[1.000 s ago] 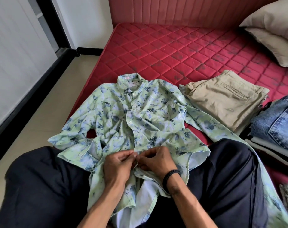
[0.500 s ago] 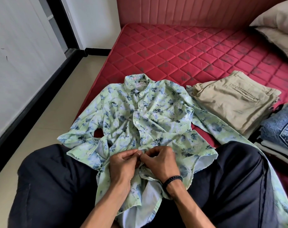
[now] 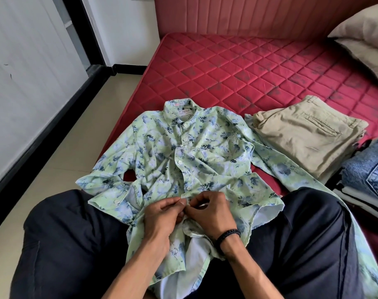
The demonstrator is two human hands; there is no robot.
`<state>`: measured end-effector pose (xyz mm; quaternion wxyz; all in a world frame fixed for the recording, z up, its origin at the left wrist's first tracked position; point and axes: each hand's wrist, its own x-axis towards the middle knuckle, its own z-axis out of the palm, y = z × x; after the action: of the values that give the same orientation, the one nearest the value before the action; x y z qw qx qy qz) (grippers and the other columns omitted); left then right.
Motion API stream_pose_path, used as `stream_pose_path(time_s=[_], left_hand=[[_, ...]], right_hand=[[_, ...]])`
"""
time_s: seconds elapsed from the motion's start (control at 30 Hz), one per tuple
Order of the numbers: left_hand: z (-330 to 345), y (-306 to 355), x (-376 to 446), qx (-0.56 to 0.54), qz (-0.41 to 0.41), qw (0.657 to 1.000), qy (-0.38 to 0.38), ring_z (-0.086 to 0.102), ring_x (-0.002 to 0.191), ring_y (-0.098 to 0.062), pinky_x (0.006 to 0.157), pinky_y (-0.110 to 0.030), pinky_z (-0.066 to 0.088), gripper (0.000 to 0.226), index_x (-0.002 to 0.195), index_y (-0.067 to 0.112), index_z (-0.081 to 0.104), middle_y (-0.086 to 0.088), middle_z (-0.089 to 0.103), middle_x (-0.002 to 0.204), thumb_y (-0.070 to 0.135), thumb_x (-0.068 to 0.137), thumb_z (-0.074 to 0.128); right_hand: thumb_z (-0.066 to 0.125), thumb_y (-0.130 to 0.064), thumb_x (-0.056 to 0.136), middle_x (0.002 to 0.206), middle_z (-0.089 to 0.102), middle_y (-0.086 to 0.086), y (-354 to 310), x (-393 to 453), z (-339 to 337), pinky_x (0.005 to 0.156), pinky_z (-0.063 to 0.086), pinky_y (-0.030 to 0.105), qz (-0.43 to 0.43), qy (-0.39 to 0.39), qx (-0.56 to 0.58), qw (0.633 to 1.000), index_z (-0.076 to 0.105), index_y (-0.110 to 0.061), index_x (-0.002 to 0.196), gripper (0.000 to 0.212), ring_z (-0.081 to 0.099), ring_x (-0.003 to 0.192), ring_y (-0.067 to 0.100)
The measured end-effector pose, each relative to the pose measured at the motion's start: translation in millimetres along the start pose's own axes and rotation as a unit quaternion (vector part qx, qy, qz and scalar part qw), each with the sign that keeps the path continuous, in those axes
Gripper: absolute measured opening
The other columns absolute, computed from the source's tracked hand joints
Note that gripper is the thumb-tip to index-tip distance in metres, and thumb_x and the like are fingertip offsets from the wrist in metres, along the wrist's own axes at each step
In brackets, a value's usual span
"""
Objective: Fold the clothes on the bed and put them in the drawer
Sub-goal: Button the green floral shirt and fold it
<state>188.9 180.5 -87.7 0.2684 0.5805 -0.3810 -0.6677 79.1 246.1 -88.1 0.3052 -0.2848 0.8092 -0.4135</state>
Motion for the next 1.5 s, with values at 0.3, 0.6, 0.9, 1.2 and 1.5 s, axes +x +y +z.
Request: stream_pose_path(time_s=[0.3,0.6,0.9,1.2,1.5], left_hand=[[1,-5,5,0.032,0.027,0.999,-0.011,0.074,0.069,-0.023,0.071,-0.035,0.062,0.009,0.087,0.004,0.078,-0.012,0.078,0.078,0.001,0.081,0.083],[4,-6,3,-0.033,0.000,0.999,0.006,0.073,0.064,-0.021,0.069,-0.034,0.064,0.015,0.093,0.001,0.075,-0.018,0.077,0.080,-0.006,0.081,0.080],[-4,5,4,-0.091,-0.064,0.994,-0.005,0.060,0.054,-0.015,0.047,-0.019,0.054,0.018,0.087,0.004,0.074,-0.010,0.073,0.068,-0.011,0.078,0.079],[-4,-1,6,-0.088,-0.033,0.995,-0.029,0.067,0.077,-0.028,0.082,-0.042,0.058,0.023,0.100,-0.001,0.076,-0.021,0.077,0.090,-0.002,0.079,0.083],[2,8,6,-0.146,-0.147,0.978,-0.024,0.055,0.042,-0.014,0.038,-0.018,0.045,0.020,0.091,0.007,0.074,-0.010,0.068,0.062,-0.011,0.087,0.068]], right_hand=[[0.081,-0.019,0.074,0.066,0.073,-0.005,0,-1,3,0.061,0.061,0.033,0.020,0.014,0.012,1.000,0.072,-0.018,0.064,0.013,0.070,0.064,0.010],[0.082,-0.021,0.078,0.070,0.075,-0.001,2,-3,-1,0.066,0.063,0.039,0.029,-0.017,0.050,0.998,0.075,-0.015,0.073,0.010,0.074,0.069,0.019],[0.087,-0.018,0.077,0.070,0.076,-0.002,0,-3,2,0.066,0.061,0.029,0.016,-0.012,0.082,0.996,0.078,-0.015,0.073,0.011,0.072,0.066,0.011],[0.077,-0.021,0.085,0.070,0.074,-0.001,-10,-5,-4,0.066,0.060,0.032,-0.059,0.008,0.003,0.998,0.076,-0.014,0.072,0.014,0.071,0.068,0.015],[0.066,-0.010,0.083,0.078,0.048,0.000,-3,-13,21,0.046,0.038,0.036,-0.309,0.092,-0.239,0.916,0.039,-0.020,0.070,0.031,0.047,0.052,0.023]])
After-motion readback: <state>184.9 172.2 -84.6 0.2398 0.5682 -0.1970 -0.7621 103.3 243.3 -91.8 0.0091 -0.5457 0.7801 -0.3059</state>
